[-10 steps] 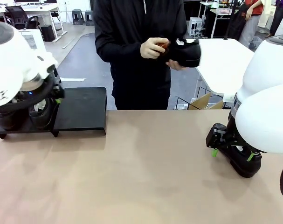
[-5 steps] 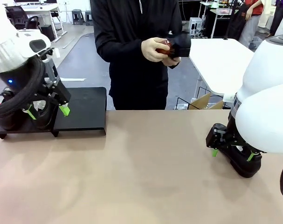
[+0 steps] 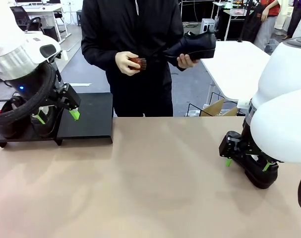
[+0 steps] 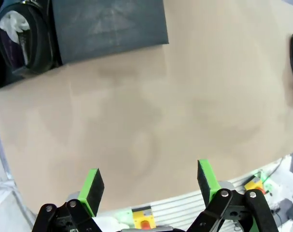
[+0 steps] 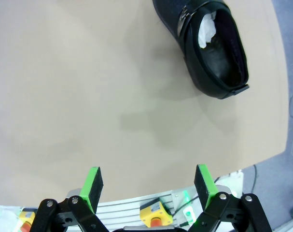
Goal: Organize the shoes by placing them on the stand.
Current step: Pick up one Shoe and place it in the middle of the table.
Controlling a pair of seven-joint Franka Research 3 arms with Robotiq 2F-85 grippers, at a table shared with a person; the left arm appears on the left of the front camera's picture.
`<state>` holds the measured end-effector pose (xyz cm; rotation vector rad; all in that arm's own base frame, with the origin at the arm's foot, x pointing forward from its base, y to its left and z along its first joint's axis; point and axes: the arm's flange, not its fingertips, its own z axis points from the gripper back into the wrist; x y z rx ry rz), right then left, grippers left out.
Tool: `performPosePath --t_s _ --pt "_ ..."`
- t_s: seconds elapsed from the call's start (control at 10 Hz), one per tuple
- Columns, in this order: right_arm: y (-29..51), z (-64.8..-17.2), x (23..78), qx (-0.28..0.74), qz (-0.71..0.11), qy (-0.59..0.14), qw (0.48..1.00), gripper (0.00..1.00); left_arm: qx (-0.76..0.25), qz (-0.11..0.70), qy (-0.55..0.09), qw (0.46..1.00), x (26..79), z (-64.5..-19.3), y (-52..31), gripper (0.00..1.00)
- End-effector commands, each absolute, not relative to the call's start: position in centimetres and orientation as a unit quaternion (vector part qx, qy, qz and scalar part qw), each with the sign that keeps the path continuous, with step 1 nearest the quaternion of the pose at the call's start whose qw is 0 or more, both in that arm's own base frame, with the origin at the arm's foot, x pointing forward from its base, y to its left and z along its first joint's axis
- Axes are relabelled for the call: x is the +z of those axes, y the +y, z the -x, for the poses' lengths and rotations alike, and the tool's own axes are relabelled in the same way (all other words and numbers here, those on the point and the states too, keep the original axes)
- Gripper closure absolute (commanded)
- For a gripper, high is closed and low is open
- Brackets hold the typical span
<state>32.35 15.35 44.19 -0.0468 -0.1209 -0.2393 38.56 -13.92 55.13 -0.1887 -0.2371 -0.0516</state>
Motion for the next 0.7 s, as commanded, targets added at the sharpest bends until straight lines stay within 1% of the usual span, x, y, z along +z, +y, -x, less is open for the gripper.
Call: performPosePath --t_s 0.0,0.1,0.2,0.3,0.4,0.5,0.6 --pt "15.5 -32.4 44.0 -0.117 0.017 -0.065 0.991 0.00 0.011 0.167 -0.094 0.981 55.0 -34.8 -15.0 0.00" --pt "15.5 -32.4 44.0 -0.117 0.017 -0.065 0.991 0.00 0.019 0.183 -0.094 0.978 54.4 -33.4 -16.9 0.00" --pt "15.5 -32.4 44.0 -0.117 0.017 -0.065 0.991 0.00 0.033 0.189 -0.098 0.977 54.2 -32.9 -17.8 0.00" --pt "15.5 -32.4 44.0 -0.117 0.017 -0.065 0.991 0.00 -0.003 0.151 -0.094 0.984 55.0 -35.7 -15.5 0.00" --pt "15.3 -32.4 44.2 -0.119 0.023 -0.060 0.991 0.00 -0.003 0.151 -0.094 0.984 55.0 -35.7 -15.5 0.00" --pt "15.8 -31.9 44.2 -0.080 0.012 -0.082 0.993 0.00 -0.003 0.151 -0.094 0.984 55.0 -35.7 -15.5 0.00" --pt "15.3 -32.3 44.2 -0.066 0.010 -0.087 0.994 0.00 -0.003 0.151 -0.094 0.984 55.0 -35.7 -15.5 0.00"
